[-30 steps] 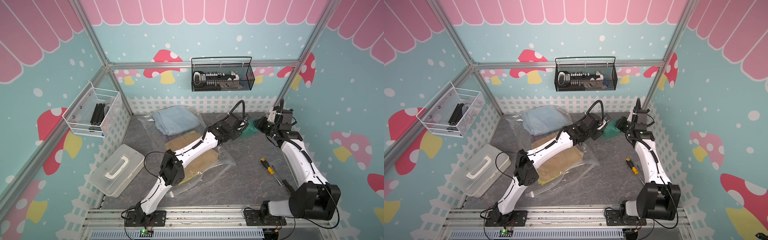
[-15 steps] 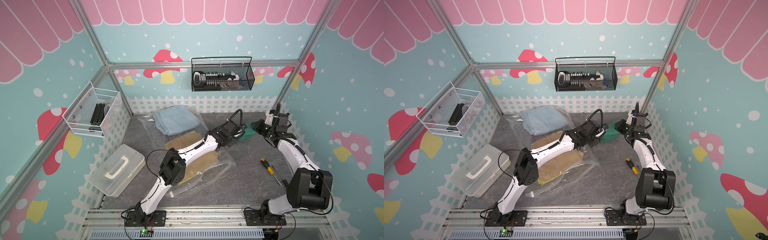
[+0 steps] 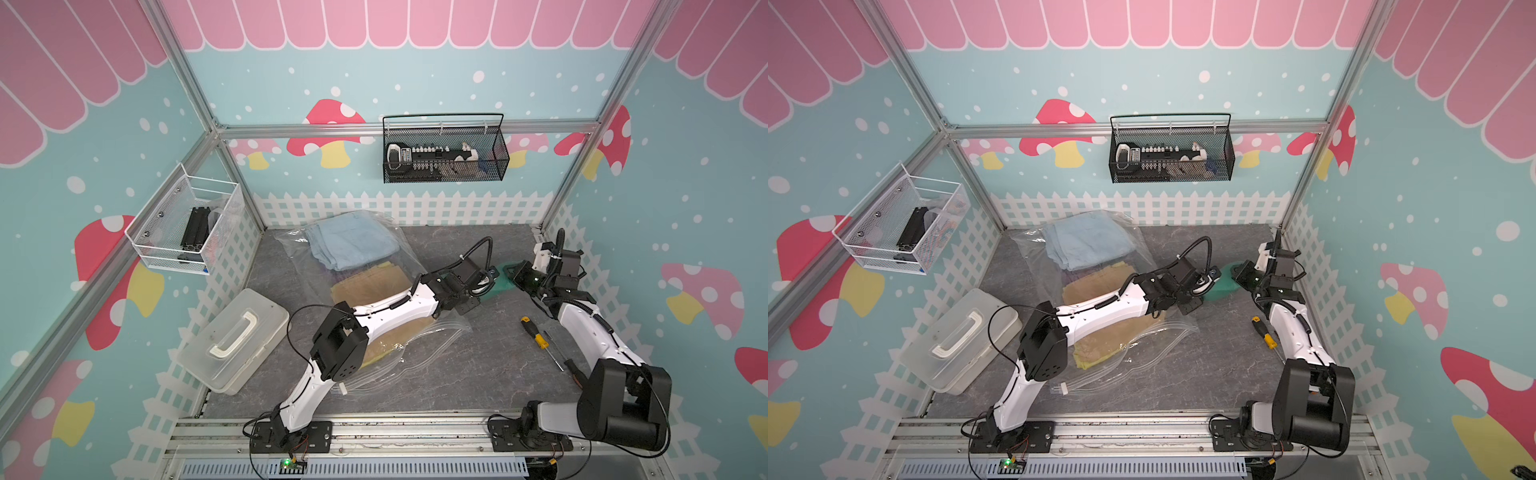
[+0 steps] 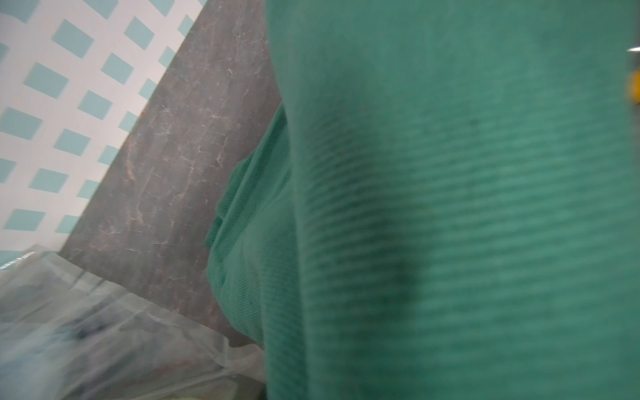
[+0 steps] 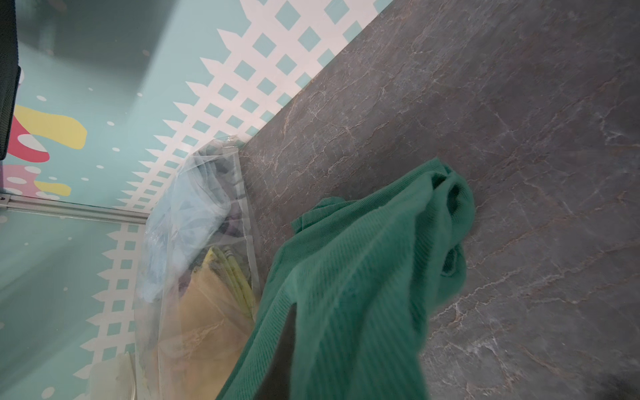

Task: Take the trousers out of the vacuum bag
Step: Place the trousers at the center of the board.

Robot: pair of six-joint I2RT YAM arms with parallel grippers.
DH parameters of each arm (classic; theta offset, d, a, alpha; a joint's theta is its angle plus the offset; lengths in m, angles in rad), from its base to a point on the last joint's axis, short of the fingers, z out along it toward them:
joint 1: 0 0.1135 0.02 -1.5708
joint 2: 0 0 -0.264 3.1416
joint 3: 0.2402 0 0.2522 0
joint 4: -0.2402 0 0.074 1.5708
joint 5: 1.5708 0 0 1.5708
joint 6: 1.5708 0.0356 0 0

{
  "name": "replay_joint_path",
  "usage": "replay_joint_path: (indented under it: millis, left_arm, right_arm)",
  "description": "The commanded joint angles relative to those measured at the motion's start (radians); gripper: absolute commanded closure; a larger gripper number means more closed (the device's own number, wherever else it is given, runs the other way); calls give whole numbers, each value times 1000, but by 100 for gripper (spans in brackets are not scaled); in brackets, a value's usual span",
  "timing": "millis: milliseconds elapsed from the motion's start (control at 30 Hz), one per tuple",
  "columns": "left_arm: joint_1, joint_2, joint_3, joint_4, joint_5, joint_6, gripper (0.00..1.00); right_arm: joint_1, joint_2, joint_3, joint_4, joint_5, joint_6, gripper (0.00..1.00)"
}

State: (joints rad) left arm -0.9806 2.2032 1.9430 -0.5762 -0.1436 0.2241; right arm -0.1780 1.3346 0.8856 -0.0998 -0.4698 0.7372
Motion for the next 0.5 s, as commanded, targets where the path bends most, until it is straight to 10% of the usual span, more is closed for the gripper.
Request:
replay_joint_path:
  millis: [0,467]
  left_arm:
    - [-22,-101,-48,6,89,-47,73]
    - [-43,-344,-392,7,248,-214,32]
  right_arm:
    - [-34,-25,-40,60,27,7,100]
    - [-88,-127,-249,68,10,7,100]
